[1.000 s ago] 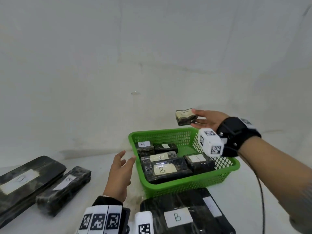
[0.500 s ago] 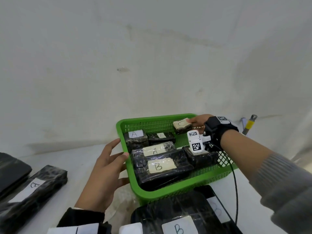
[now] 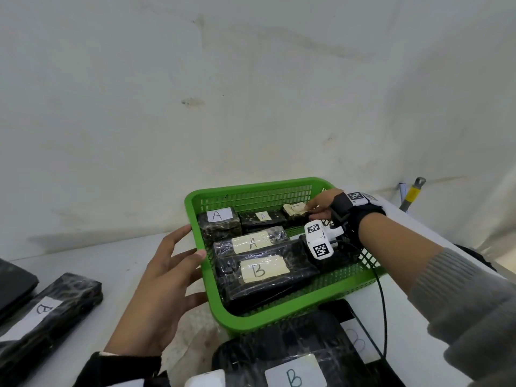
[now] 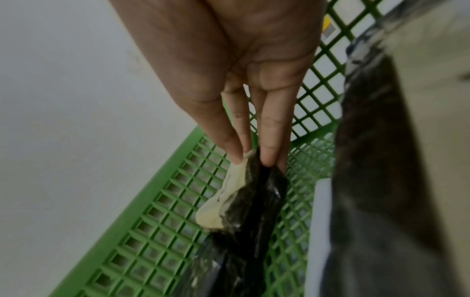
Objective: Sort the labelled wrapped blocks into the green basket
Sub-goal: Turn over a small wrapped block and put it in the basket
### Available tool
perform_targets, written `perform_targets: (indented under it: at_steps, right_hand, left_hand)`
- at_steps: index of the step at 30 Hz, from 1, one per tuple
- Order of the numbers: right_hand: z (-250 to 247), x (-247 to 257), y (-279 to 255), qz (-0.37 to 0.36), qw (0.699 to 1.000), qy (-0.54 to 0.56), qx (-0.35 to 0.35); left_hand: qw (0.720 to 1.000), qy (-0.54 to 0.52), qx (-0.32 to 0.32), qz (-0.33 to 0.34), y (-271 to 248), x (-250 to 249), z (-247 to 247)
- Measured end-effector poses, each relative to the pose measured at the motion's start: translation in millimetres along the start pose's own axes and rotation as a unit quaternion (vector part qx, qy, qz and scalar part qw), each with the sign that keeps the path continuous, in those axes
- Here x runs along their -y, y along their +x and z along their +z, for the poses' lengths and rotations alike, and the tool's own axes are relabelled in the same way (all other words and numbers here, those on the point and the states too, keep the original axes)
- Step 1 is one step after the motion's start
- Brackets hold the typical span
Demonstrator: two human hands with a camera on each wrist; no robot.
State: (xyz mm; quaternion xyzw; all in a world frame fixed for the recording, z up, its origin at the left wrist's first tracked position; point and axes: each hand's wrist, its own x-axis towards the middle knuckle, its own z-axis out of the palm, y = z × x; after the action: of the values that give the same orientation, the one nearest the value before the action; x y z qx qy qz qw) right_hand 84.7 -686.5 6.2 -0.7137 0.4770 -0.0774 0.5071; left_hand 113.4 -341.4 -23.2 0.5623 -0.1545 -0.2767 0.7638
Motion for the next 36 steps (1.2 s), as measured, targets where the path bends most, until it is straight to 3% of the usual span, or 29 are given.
perform_targets:
  at_steps: [15, 20, 23, 27, 29, 36]
  right_hand:
    - [-11.5, 15.7, -25.2, -0.003, 0.997, -0.079, -0.008]
    - [-23.7, 15.6, -44.7, -0.026, 0.991, -0.120, 0.048]
    - [-23.6, 20.9, -71.4, -0.005, 0.958, -0.262, 0.113]
    - [-34.4, 20.3, -78.8, -0.039, 0.891, -0.435, 0.125]
    - [-37.0, 15.4, -78.9, -0.033, 0.871, -0.474, 0.122]
    - [-38.6, 2.9, -76.4, -0.047, 0.858, -0.484, 0.168]
  left_hand:
    - [1.000, -0.004, -0.007, 0.001, -3.2, -2.6, 4.1]
    - [1.000, 0.006, -0.014, 0.001, -5.3, -6.1, 9.1]
    - [1.000, 0.008, -0.015, 0.001, -8.4, -8.7, 10.5]
    - [1.000, 0.004, -0.009, -0.003, -9.6, -10.7, 9.4]
    - [1.000, -0.001, -0.008, -0.002, -9.1, -10.7, 8.7]
    - [1.000, -0.004, -0.007, -0.001, -6.8, -8.1, 7.6]
